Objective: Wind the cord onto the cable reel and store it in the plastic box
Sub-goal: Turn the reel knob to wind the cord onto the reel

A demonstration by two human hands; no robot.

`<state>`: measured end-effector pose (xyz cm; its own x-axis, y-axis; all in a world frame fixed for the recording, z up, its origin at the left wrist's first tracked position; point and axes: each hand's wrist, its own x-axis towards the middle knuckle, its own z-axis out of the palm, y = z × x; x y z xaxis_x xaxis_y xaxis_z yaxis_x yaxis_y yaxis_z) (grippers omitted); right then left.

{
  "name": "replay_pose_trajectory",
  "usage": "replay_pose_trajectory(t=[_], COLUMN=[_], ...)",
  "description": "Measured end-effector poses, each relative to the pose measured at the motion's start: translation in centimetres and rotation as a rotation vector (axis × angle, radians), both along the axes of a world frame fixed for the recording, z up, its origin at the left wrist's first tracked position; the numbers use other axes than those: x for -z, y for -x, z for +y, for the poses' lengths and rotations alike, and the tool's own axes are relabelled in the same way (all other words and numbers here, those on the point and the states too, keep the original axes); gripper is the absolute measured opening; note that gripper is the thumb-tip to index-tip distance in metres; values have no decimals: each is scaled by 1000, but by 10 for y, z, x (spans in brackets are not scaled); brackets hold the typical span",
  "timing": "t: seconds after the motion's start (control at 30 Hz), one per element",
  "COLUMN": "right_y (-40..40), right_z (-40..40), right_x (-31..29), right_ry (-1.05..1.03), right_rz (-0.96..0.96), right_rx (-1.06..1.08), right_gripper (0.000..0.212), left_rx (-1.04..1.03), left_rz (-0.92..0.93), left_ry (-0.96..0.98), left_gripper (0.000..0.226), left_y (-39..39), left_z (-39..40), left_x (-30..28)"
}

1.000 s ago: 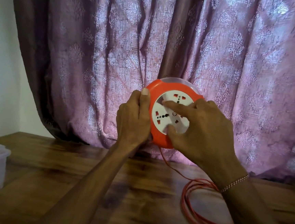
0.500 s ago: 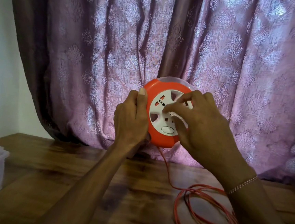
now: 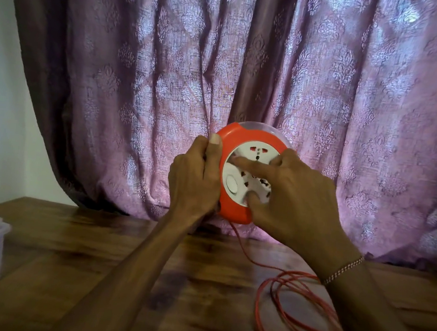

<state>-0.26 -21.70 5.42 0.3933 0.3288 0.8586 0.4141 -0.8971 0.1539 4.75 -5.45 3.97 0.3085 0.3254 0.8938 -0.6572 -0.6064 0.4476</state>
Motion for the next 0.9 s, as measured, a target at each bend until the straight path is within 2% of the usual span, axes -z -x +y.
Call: replay_pose_trajectory(t=[0.13,0.3,0.43,0.53,0.6,0.7,0.9], right_y=[-4,-3,2,1,-2,-1,-3], right_z=[1,1,-3,-6,-8,-6,-4], right_x=[0,-1,-6,-8,-9,-9,-6], right_ry=[-208,-136,-187,-70,30,150,191], right_rz=[-8,-103,-176,-47,74,91,15], right_rx=[-22,36,-23,-145,-204,-141,-37], right_gripper=[61,59,38,23,36,54,57], left_rx=[7,39,30,38,31,50,58], left_rz=[3,10,5,12,19,19,21], left_ry=[20,36,34,35,31,37,23], left_gripper=[49,52,51,51,49,49,50], left_y=[-1,0,0,0,0,1,1], left_z=[2,1,3,4,4,3,3], left_x=[-1,1,-1,-1,-1,-1,-1])
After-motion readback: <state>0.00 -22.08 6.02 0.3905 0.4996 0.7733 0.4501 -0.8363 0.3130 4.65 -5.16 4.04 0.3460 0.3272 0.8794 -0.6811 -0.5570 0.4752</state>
